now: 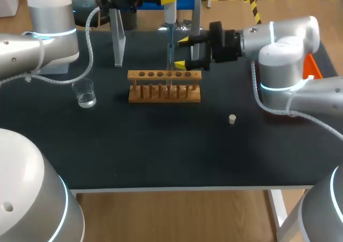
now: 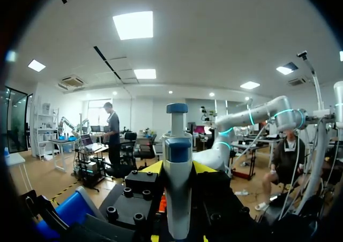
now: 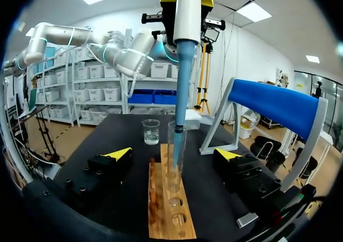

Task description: Invert the test tube, pick up the pipette, mount the tip to pipette, aspirate from beaker and dispense into the tube, eject the tip, return the pipette, and cap with the stopper.

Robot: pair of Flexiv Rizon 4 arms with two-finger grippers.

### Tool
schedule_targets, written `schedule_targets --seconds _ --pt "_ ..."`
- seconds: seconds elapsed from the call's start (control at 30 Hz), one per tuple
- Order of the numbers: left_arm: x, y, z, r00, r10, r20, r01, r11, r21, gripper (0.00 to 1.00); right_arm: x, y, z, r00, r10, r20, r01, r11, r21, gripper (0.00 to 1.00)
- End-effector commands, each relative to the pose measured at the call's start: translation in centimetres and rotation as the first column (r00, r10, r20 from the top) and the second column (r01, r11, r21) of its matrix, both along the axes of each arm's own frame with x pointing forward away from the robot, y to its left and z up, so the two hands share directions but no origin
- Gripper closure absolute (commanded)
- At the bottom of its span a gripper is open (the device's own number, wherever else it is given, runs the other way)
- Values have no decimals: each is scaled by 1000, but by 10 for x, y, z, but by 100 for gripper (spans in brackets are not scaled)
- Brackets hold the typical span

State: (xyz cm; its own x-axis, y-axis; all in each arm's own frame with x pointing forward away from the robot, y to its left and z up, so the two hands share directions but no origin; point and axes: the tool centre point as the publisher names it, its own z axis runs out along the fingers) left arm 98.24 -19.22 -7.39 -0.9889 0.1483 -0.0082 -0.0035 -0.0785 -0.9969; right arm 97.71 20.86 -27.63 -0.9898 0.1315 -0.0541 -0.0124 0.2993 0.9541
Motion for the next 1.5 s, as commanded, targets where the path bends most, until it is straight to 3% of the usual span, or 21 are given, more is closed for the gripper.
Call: schedule_targets --seconds 0.03,0.5,1.5 --pt "2 0 1 1000 -5 0 5 1000 2 100 10 13 -4 1000 11 0 -11 1000 -18 0" --pt "2 0 1 1000 -5 0 5 1000 2 100 10 36 -23 999 37 2 -37 995 -89 0" --pt "2 0 1 1000 -5 0 5 1000 2 100 10 51 -30 1000 -3 -6 2 992 -123 0"
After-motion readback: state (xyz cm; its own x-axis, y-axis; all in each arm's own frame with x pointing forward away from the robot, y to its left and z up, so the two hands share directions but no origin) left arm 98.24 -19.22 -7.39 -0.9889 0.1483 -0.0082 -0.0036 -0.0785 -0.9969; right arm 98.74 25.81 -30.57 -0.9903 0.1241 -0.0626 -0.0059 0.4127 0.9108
